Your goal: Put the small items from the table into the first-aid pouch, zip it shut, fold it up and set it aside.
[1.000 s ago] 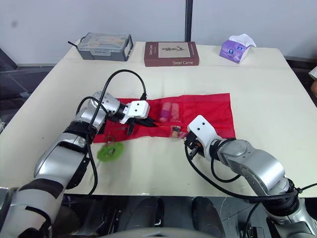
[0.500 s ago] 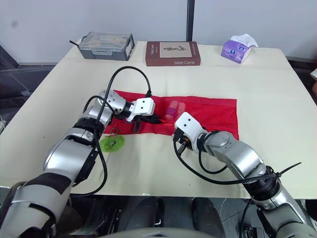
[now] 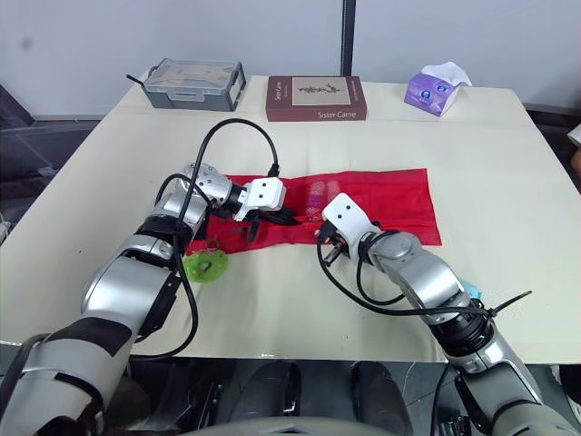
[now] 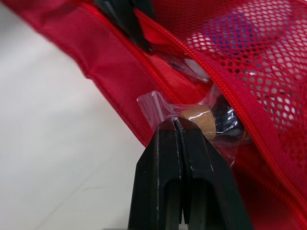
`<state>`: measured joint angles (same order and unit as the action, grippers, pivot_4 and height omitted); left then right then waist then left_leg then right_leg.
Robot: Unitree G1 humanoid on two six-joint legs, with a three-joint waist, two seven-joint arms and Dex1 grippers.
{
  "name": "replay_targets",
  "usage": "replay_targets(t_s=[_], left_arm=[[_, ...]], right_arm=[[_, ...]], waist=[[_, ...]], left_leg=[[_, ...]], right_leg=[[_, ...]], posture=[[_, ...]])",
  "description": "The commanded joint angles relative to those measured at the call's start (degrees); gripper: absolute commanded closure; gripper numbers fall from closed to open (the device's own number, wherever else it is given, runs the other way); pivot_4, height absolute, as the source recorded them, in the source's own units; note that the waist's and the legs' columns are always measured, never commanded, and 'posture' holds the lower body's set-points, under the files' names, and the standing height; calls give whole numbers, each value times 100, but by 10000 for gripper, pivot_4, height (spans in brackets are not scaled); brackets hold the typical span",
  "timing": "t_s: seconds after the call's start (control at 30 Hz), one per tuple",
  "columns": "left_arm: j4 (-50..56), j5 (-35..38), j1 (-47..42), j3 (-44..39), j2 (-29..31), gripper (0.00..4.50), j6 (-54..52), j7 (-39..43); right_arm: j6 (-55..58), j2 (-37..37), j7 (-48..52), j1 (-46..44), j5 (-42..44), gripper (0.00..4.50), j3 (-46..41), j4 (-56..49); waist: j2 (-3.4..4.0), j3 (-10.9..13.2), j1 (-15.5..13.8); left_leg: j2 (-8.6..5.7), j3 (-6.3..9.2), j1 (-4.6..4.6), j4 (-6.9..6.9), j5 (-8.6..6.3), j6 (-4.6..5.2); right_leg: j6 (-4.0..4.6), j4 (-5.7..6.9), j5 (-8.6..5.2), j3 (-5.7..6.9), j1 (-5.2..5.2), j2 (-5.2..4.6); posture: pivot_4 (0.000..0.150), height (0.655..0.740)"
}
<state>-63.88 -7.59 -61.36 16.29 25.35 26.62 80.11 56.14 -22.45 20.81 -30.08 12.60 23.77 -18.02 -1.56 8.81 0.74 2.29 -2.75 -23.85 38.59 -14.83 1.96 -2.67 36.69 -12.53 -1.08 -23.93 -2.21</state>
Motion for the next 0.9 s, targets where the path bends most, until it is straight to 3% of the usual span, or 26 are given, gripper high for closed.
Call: replay_targets(t_s=[0.03, 0.27, 0.37, 0.63, 0.83, 0.9], left_arm=[[118, -17, 41, -25, 17, 45000, 91, 48], [102, -42, 62, -22, 10, 45000, 105, 7], [116, -26, 66, -31, -7, 45000, 98, 20], [185, 68, 82, -92, -40, 45000, 10, 74], [253, 104, 127, -107, -43, 45000, -36, 90], [269, 119, 134, -115, -43, 45000, -58, 98]], right_arm=[[159, -108, -75, -11, -114, 44846, -350, -352], [716, 128, 155, 284, 431, 44846, -739, -932], [919, 261, 239, 371, 728, 38442, -1069, -1184], [1777, 850, -173, 301, 995, 5358, -1675, -1009], [1954, 877, -384, 319, 870, 5358, -1458, -874], [1857, 850, -418, 305, 789, 14122, -1354, -792]], waist=[[0, 0, 2], [0, 0, 1], [0, 0, 0], [0, -1, 1], [-1, -1, 0], [0, -1, 1]], left_leg=[[0, 1, 0, 0, 0, 0], [0, 2, 2, 0, 0, 0], [0, 2, 2, 0, 0, 0], [1, 3, 3, 1, 0, 0], [0, 2, 2, 1, 0, 0], [0, 3, 3, 1, 0, 0]], right_leg=[[0, 0, 0, 0, 0, 0], [0, 3, 0, 1, 0, 0], [1, 4, 0, 0, 0, 1], [1, 7, 0, 1, 1, 1], [1, 6, 0, -1, 1, 0], [1, 6, 0, -1, 1, 0]], posture=[[1500, 7400], [1500, 7400], [1500, 7400], [1500, 7400], [1500, 7400], [1500, 7400]])
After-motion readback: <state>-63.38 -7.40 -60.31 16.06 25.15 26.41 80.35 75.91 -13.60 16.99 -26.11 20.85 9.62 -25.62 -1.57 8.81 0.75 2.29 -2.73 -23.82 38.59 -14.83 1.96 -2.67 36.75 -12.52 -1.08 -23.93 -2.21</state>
